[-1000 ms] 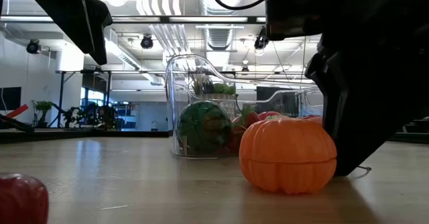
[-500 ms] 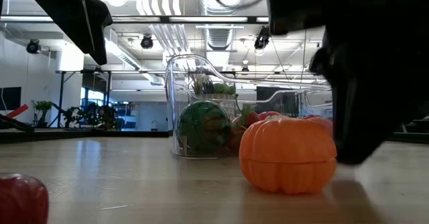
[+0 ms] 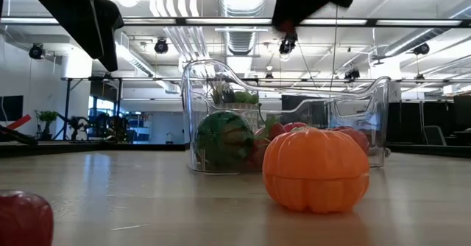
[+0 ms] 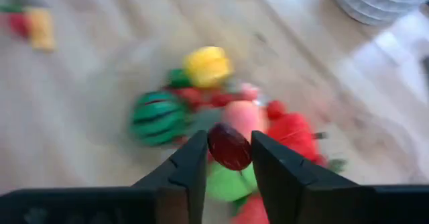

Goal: Pick and placing Produce into tupperware
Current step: Put the cherry into the transparent bin

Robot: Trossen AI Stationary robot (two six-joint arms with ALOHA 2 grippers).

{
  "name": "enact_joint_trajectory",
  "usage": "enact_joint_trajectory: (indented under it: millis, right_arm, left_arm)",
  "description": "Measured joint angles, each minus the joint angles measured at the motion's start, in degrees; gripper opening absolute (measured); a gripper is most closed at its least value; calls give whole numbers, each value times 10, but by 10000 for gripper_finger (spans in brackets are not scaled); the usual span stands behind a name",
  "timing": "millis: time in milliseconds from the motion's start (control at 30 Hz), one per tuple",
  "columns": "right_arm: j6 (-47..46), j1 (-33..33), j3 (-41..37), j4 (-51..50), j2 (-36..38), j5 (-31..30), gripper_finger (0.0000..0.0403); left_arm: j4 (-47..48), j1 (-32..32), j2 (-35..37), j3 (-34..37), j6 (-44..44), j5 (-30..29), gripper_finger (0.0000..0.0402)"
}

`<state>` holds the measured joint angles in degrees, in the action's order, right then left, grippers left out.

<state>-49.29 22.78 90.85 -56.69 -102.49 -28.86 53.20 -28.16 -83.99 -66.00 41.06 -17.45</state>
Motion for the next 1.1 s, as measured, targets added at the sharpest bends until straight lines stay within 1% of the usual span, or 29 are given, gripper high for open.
enact_joint_trajectory:
  millis: [67, 167, 200, 267, 467, 567, 633, 733, 833, 933, 1033, 1100]
  right_arm:
    - [29, -34, -15, 2, -2, 30, 124]
    - [49, -70, -30, 21, -11, 118, 153]
    - [52, -75, -32, 19, -16, 132, 163]
    - [51, -74, -33, 20, -21, 125, 185]
    - [-25, -30, -32, 9, 7, 14, 233]
    - [-74, -2, -31, -33, 24, -12, 246]
    - [-91, 19, -31, -53, 28, -8, 251]
    - [-73, 60, -32, -46, 28, 18, 253]
    - [-40, 103, -32, 0, 12, 45, 252]
    - [-3, 138, -32, 43, -15, 49, 248]
    - [16, 154, -32, 76, -41, 51, 247]
    - [18, 154, -32, 92, -58, 63, 247]
  left_arm:
    - [0, 0, 0, 0, 0, 0, 283]
    - [0, 0, 0, 0, 0, 0, 283]
    - [0, 0, 0, 0, 1, 0, 283]
    - [2, 0, 0, 0, 2, 0, 283]
    - [-13, 0, 0, 0, 3, 0, 283]
    - [-19, 0, 0, 0, 2, 0, 283]
    - [-17, 1, 0, 0, -3, 0, 283]
    - [-17, 6, 0, 0, -37, 0, 283]
    - [-17, 13, 0, 0, -58, -1, 283]
    - [-17, 19, 0, 0, -59, -4, 283]
    - [-17, 22, 0, 0, -66, -5, 283]
    - [-17, 22, 0, 0, -74, -5, 283]
